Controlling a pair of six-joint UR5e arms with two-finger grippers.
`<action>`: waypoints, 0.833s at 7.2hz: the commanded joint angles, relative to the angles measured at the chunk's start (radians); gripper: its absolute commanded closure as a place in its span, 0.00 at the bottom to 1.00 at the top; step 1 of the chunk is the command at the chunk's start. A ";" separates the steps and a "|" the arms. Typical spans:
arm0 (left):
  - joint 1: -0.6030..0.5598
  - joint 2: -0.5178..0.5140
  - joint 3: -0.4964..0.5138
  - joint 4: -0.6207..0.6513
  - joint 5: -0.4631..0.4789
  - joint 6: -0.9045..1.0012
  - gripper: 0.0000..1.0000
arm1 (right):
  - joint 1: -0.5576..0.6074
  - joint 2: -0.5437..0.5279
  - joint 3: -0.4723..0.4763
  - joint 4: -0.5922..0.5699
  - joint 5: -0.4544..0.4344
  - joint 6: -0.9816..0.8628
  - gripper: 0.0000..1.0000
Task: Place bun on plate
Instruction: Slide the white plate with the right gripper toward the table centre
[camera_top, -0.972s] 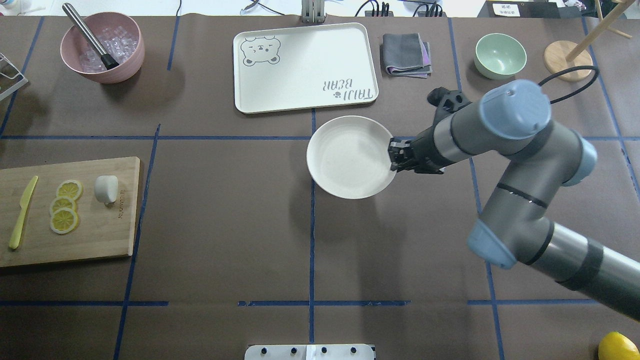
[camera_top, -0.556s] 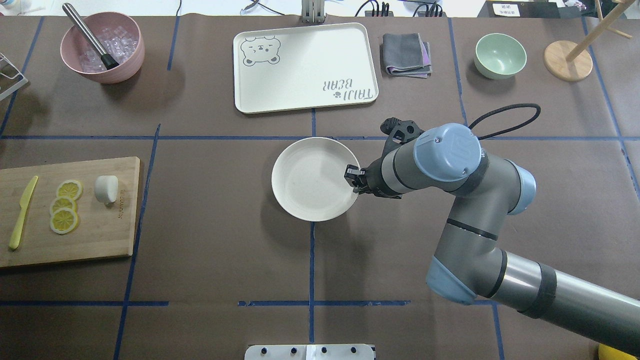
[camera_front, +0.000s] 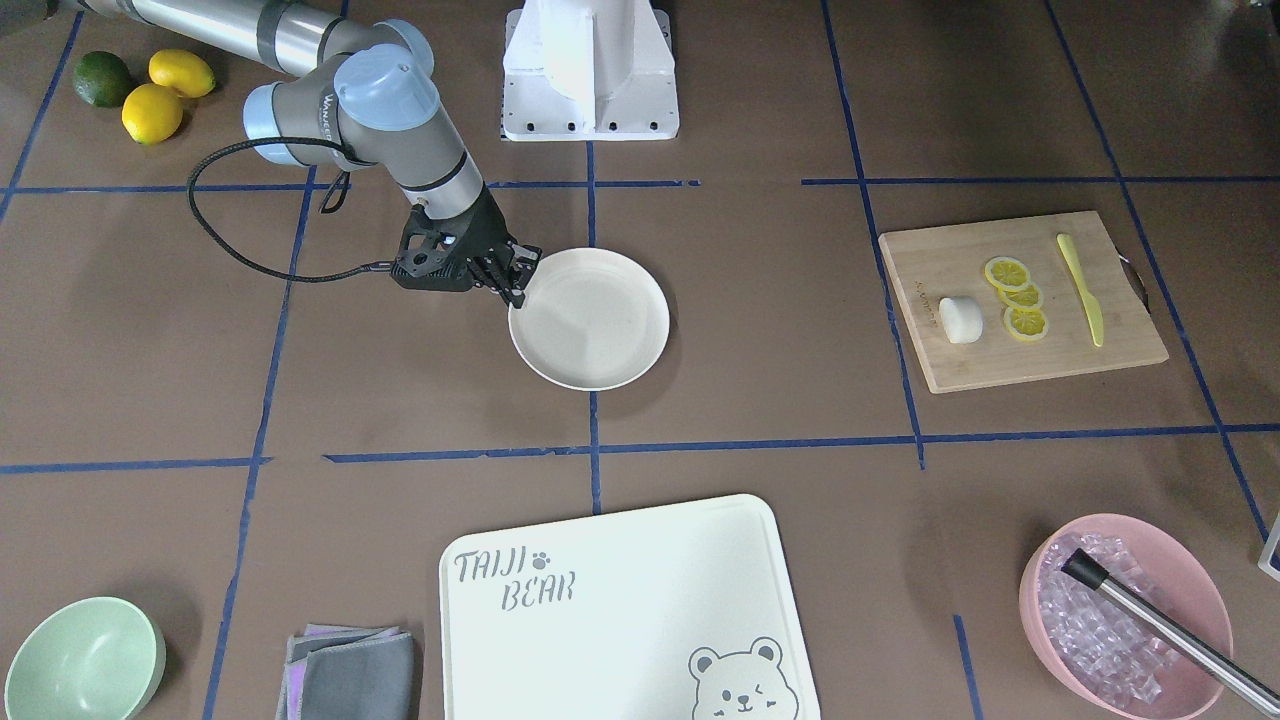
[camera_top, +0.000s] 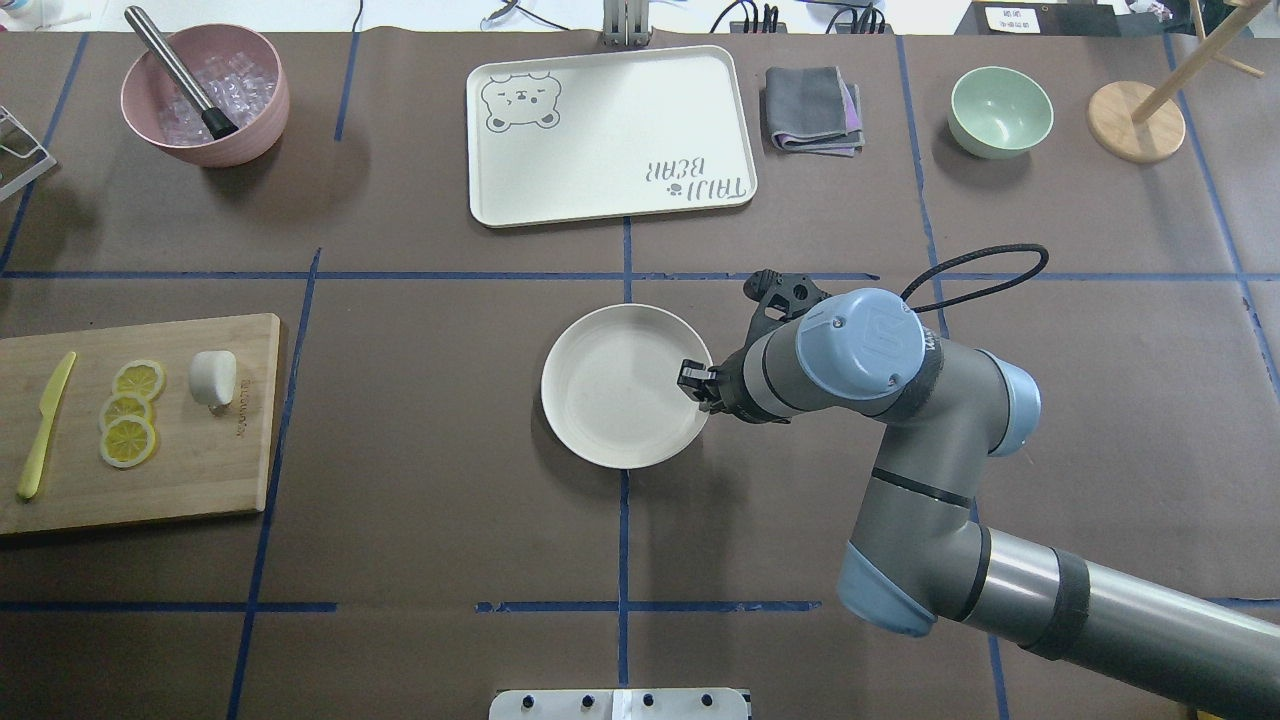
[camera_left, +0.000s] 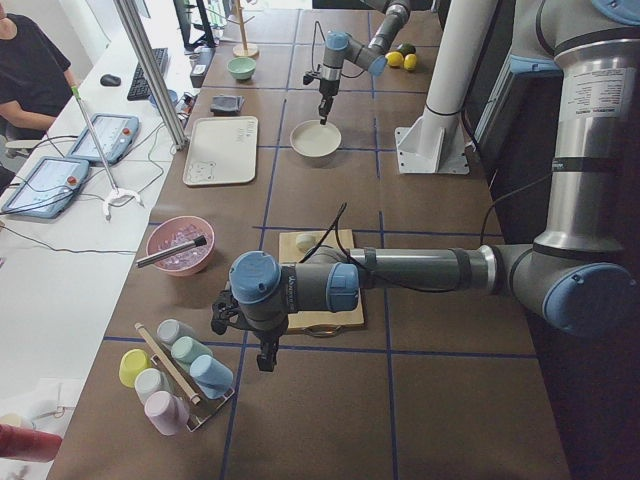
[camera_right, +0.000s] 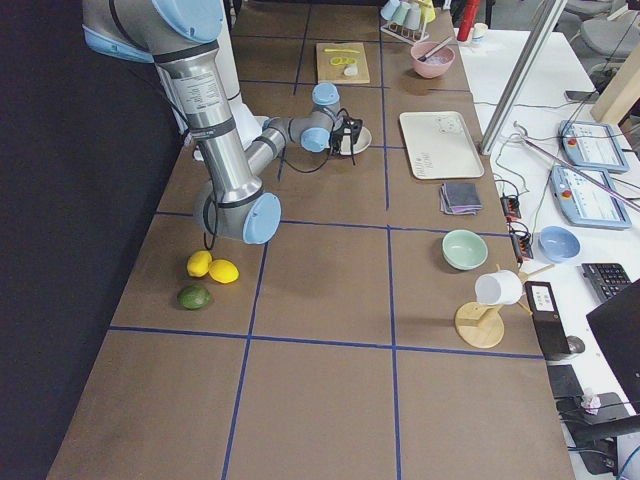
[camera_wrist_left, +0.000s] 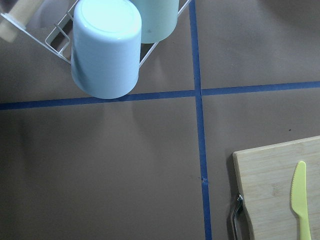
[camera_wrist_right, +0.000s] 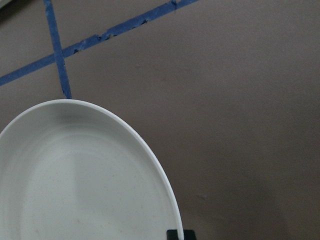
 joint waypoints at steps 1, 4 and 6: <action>0.000 0.000 0.000 0.000 0.000 0.000 0.00 | -0.005 0.000 -0.005 0.001 -0.007 0.002 0.08; 0.002 -0.005 -0.012 -0.003 0.000 0.000 0.00 | 0.050 0.003 0.019 -0.002 0.019 0.000 0.00; 0.027 -0.005 -0.070 -0.003 0.003 -0.053 0.00 | 0.108 -0.004 0.111 -0.195 0.068 -0.029 0.00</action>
